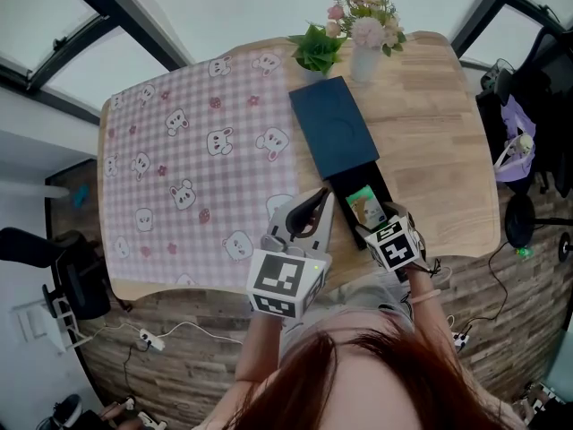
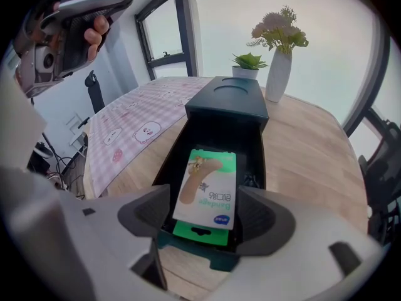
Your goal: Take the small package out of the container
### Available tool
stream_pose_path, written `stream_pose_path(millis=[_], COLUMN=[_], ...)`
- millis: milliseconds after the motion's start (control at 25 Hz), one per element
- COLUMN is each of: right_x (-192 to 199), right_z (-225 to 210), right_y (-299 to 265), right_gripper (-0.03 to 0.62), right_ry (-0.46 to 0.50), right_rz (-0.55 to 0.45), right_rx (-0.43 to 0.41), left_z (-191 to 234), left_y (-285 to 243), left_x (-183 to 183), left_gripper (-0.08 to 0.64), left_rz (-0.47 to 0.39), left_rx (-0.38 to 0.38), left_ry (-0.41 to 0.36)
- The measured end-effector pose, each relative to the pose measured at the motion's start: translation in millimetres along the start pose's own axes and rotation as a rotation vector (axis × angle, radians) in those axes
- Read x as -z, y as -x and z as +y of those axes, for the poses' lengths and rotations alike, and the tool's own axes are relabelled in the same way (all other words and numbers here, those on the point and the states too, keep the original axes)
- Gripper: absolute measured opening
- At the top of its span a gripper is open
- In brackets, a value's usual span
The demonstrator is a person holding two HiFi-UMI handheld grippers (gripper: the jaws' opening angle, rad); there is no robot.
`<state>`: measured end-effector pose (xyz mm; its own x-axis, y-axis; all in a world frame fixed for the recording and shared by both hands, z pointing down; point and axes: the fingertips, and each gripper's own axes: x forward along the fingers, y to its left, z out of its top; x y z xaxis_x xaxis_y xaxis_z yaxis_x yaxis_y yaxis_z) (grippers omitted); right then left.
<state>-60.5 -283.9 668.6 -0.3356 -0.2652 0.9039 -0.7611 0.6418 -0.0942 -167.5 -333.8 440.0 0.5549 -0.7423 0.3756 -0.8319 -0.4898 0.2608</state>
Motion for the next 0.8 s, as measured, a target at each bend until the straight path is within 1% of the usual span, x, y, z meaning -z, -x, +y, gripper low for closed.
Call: stream_pose_path(millis=[200,320,440,600,800], right_x=[-1.7,1.4,1.7,5.2,6.6], right_z=[-1.1,-1.6,-3.2,-3.1,-5.0], right_y=[-4.3,-9.6,-12.6,-15.4,-19.0], right_gripper=[0.336,0.337,0.342,0.345,0.336], right_ry=[0.016,-0.002,0.000,0.023,0.041], right_rz=[0.015,0.028,0.049,0.085,0.102], right_rx=[0.004,-0.004,-0.003,0.010,0.036], left_z=[1.6,3.0,5.0,4.2,5.2], left_y=[-3.4,-6.2,-8.7,-9.4,-10.2], left_x=[1.2,3.0,2.6,3.3,3.2], left_gripper=[0.017,0.017,0.017,0.017,0.017], left_rz=[0.004,0.012,0.013,0.014,0.013], left_rx=[0.004,0.002,-0.002,-0.007,-0.013], left_ry=[-0.003,0.000,0.005,0.005,0.009])
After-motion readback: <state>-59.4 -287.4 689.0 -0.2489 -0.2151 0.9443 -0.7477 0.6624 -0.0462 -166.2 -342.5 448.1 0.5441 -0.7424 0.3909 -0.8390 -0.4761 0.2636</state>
